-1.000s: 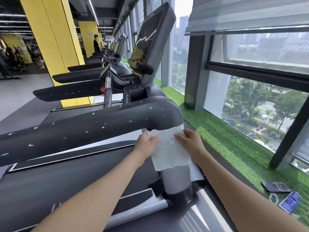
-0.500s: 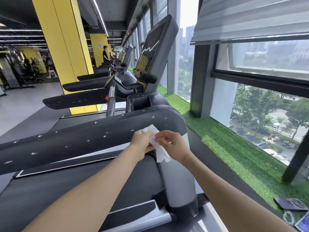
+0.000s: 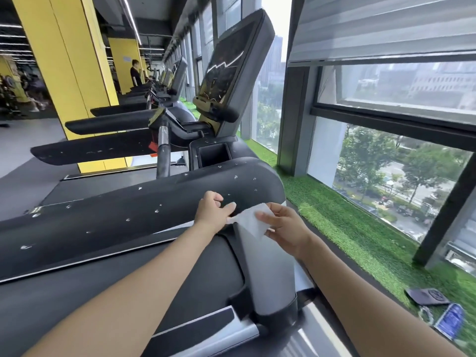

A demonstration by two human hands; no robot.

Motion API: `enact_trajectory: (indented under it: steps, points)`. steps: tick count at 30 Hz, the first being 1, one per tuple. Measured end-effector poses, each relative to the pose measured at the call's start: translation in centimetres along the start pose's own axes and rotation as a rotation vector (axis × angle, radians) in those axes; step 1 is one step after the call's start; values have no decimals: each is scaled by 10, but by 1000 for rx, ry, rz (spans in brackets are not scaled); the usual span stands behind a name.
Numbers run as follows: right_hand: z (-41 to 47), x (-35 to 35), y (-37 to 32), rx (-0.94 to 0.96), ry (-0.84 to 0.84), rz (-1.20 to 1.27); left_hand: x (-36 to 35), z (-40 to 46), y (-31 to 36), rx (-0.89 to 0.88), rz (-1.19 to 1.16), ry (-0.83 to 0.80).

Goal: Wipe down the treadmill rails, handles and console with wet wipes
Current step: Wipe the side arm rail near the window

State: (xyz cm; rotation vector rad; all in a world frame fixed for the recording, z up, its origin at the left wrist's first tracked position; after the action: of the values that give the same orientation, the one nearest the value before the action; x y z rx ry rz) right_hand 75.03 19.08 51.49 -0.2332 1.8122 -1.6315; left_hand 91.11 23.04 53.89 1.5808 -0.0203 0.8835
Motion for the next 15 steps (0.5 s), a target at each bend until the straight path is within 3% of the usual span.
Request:
enact_trajectory:
  steps: [1, 3, 5, 7, 10, 15]
  points:
    - [3, -4, 4, 0, 8, -8, 2, 3, 3, -78, 35, -20]
    - [10, -16, 11, 16, 20, 5, -6, 1, 3, -161, -76, -224]
    - [16, -31, 16, 50, 37, 39, -17, -7, -3, -149, -217, -484]
    - [21, -46, 21, 77, 70, 51, -16, -11, -12, -114, -330, -629]
    - [28, -63, 34, 80, 127, 79, -7, -2, -29, -38, -465, -656]
    - [33, -78, 44, 90, 294, 9, 15, 24, -56, 68, -522, -526]
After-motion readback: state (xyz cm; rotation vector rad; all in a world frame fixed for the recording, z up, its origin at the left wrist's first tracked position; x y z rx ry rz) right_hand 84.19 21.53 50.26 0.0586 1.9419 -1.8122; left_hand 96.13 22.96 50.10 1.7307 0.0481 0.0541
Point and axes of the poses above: each hand's wrist, its own z-axis towards the middle knuckle, its own x-axis out of the back of the hand, y = z × x, the point moved 10 cm from there along z, towards the middle knuckle, and after that the axes turned 9 degrees about z, right-handed, at the moved point
